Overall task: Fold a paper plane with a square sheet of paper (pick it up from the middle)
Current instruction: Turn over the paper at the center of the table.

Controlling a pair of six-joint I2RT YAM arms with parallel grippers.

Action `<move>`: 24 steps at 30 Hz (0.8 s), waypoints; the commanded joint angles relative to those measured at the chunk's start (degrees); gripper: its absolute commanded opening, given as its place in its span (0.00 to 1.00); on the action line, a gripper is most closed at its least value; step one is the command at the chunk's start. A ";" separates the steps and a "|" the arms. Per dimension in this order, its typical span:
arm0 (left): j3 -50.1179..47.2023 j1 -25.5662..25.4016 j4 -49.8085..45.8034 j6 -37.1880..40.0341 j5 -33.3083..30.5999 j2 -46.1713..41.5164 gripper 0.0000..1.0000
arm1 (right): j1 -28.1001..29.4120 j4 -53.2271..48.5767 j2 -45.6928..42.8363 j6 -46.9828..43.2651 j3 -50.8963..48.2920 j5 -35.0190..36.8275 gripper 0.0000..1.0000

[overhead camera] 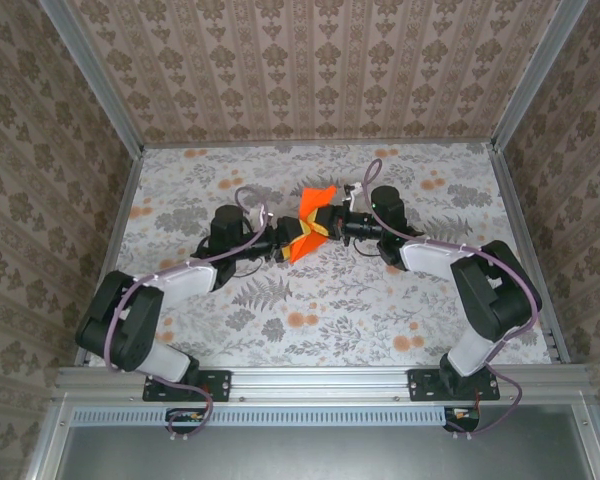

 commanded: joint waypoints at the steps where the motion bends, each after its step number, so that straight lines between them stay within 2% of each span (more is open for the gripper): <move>1: -1.55 0.00 14.59 -6.80 2.51 3.04 0.60 | 0.03 2.58 1.53 1.19 1.62 -2.16 0.13; 4: -2.20 0.10 19.85 -8.70 2.40 5.48 0.47 | -0.03 1.56 1.99 0.78 1.91 -2.45 0.13; 6: -2.45 0.10 21.63 -9.14 2.41 6.24 0.41 | -0.06 0.16 2.21 0.10 2.03 -2.37 0.13; 12: -2.54 0.31 20.28 -7.53 2.24 6.16 0.28 | -0.40 -6.74 2.44 -3.22 2.99 -1.68 0.13; 16: -3.05 0.78 19.31 -6.45 1.91 6.12 0.14 | -1.17 -11.13 1.99 -5.09 3.44 -1.32 0.17; 18: -3.31 1.04 18.10 -5.73 1.52 5.78 0.08 | -1.66 -16.05 1.24 -7.36 4.23 -1.05 0.25; 21: -3.20 1.49 12.40 -2.46 1.05 4.19 0.03 | -2.62 -26.49 -1.29 -13.50 5.27 1.67 0.44; 24: -1.25 1.64 -5.93 7.02 -1.30 -0.39 0.02 | -3.79 -39.04 -4.77 -21.12 6.35 7.80 0.56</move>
